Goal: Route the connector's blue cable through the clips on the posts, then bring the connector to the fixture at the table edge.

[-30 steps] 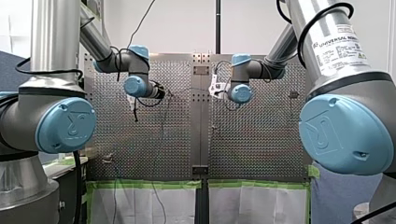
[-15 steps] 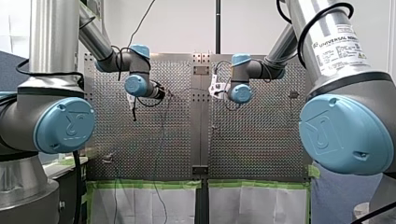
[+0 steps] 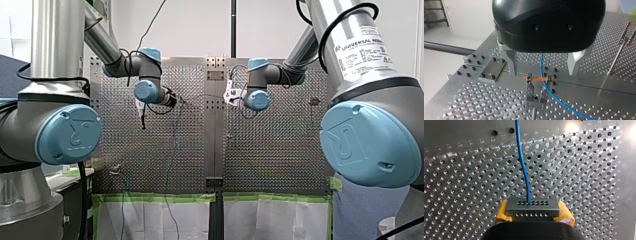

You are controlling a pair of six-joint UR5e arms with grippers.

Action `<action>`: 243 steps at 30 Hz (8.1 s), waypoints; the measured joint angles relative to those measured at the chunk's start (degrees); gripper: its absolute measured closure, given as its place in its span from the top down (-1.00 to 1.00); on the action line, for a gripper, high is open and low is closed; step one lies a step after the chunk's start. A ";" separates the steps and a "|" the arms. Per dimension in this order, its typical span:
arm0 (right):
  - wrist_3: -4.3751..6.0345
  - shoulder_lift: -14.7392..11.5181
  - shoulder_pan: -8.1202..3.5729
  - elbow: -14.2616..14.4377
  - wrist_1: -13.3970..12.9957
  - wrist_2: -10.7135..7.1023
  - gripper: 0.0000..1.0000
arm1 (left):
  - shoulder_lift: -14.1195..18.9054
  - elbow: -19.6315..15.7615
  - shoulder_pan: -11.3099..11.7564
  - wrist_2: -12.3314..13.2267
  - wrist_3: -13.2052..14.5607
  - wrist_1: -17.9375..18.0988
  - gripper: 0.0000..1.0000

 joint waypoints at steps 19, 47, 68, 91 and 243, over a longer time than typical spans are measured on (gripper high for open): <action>0.00 0.00 0.00 0.00 -0.02 -0.14 -1.00 | -5.39 8.35 -8.50 -8.41 3.95 -3.75 1.00; 0.00 0.00 0.03 0.00 0.09 -0.56 -1.00 | -13.10 17.38 -13.46 -16.75 4.57 -5.64 1.00; 0.00 -0.01 0.08 0.00 0.22 -0.60 -1.00 | -16.33 20.66 -12.03 -17.49 4.88 -4.70 1.00; 0.00 0.00 0.35 -0.01 0.79 -0.54 -1.00 | -16.35 20.81 -11.14 -19.12 6.03 -4.69 -0.57; -1.05 12.24 -14.60 11.46 -11.78 -5.44 -1.00 | -35.32 21.05 -19.54 -16.50 3.92 9.17 -1.00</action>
